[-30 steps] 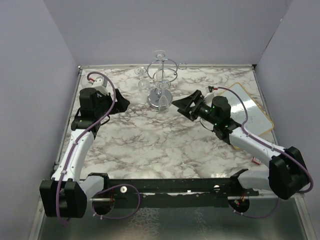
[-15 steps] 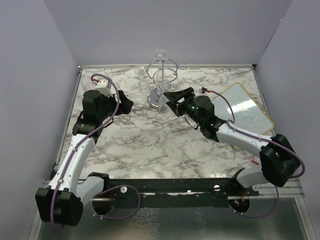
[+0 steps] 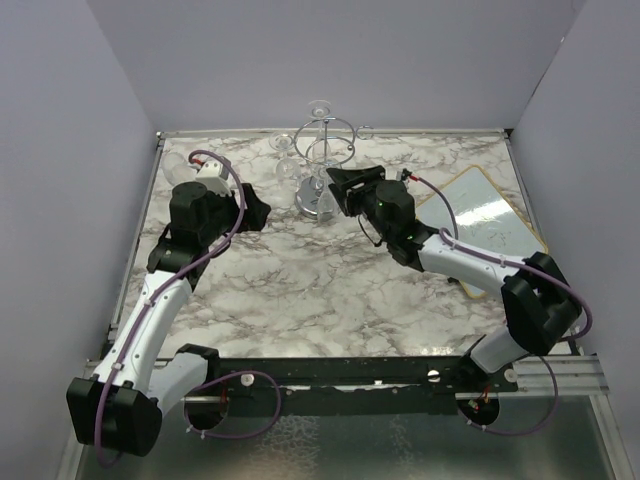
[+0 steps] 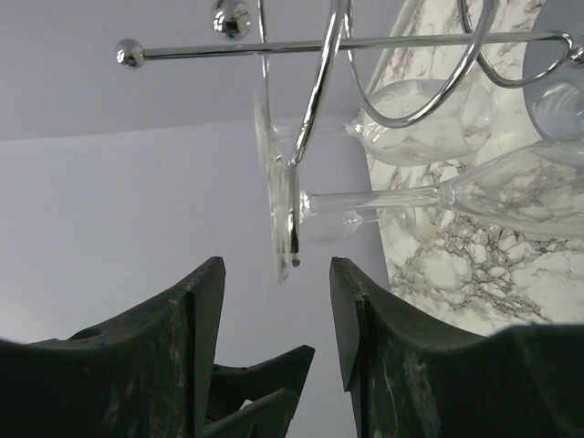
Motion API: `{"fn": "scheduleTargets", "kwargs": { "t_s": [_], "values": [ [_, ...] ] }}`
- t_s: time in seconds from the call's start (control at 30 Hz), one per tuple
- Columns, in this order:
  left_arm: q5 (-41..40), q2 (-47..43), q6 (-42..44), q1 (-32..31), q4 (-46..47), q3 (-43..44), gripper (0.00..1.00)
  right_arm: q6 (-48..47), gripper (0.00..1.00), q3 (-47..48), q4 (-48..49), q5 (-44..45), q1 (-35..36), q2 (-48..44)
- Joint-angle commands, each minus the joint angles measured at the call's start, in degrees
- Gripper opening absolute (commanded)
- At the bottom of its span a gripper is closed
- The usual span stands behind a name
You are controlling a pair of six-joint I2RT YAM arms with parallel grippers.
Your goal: Take the wine glass off the wine glass rack
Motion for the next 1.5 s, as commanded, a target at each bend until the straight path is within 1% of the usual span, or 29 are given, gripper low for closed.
{"fn": "scheduleTargets", "kwargs": {
  "t_s": [0.0,0.17,0.37,0.53,0.77,0.83,0.9,1.17,1.37,1.47],
  "values": [
    [-2.3,-1.3,1.5,-0.8,-0.1,0.2,0.84,2.9,0.48,1.9,0.5,4.2,0.5,2.3],
    [-2.6,-1.1,1.6,-1.2,-0.3,0.2,0.84,3.8,0.44,2.4,0.7,5.7,0.9,3.1],
    [-2.5,-0.8,1.6,-1.4,-0.4,0.3,0.84,4.9,0.35,3.0,1.3,6.2,1.3,4.2],
    [-2.5,-0.8,1.7,-1.6,-0.5,0.3,0.84,5.0,0.33,3.9,0.7,8.3,2.0,4.3],
    [-2.6,-0.8,1.8,-2.1,-0.6,0.4,0.84,5.1,0.27,4.4,-0.5,10.7,2.4,4.0],
    [-2.7,-0.7,1.9,-2.2,-0.7,0.5,0.84,4.9,0.21,4.4,-0.7,11.2,2.5,3.9],
    [-2.7,-0.6,1.9,-2.2,-0.8,0.5,0.84,5.0,0.18,4.3,-0.7,11.4,2.5,4.0],
    [-2.9,-0.7,2.0,-2.5,-0.9,0.5,0.84,5.0,0.16,4.7,-1.6,12.5,2.6,4.0],
    [-2.9,-0.7,2.0,-2.6,-0.9,0.4,0.84,5.1,0.09,4.7,-2.1,12.6,2.8,3.3],
    [-2.9,-0.7,1.9,-2.5,-0.8,0.4,0.84,5.5,0.02,4.3,-1.9,12.6,2.9,2.7]
  ]
}}
